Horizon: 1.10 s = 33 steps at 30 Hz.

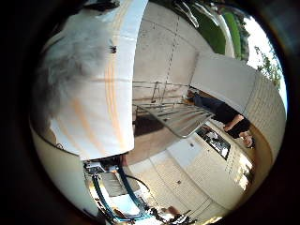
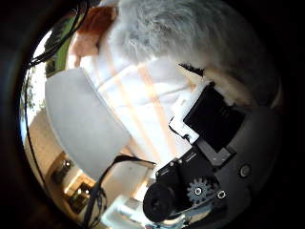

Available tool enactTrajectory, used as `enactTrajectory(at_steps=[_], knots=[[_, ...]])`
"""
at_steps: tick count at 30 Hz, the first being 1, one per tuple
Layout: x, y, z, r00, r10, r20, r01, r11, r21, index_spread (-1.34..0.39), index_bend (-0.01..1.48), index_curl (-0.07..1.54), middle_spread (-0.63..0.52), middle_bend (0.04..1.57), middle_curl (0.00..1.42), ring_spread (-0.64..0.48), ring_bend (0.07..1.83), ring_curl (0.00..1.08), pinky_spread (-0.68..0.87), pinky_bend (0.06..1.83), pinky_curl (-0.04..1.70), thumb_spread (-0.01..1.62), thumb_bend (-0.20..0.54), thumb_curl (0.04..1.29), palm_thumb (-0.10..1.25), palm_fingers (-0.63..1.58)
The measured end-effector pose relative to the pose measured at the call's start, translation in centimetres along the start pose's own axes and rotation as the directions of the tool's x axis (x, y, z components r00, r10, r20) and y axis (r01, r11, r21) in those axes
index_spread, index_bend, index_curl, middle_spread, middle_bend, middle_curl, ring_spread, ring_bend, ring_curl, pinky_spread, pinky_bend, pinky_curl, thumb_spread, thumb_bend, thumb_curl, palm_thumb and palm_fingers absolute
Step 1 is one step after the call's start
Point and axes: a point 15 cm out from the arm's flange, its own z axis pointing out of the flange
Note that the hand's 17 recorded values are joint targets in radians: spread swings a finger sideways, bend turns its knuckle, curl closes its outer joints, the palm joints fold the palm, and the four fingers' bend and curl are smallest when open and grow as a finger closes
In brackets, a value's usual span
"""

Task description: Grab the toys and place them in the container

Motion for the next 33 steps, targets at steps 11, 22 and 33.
enactTrajectory(at_steps=[11,22,33], knots=[[-8.7,10.7,-11.3,0.984,-0.175,0.023,0.172,0.979,0.112,-0.78,0.71,0.07,-0.23,1.12,0.99,-0.1,1.37,0.8,0.18,1.52,0.65,1.15,0.002,0.62,0.98,0.93],[-24.6,16.5,-19.5,0.874,-0.482,0.063,0.449,0.851,0.273,-0.89,0.87,0.03,-0.24,1.17,1.05,-0.11,1.42,0.84,0.14,1.57,0.73,1.15,-0.014,0.67,0.98,0.86],[-36.1,11.1,-16.5,0.825,-0.564,0.042,0.532,0.799,0.279,-0.95,1.01,-0.01,-0.24,1.21,1.09,-0.12,1.47,0.85,0.12,1.57,0.81,1.17,-0.033,0.69,0.91,0.8]])
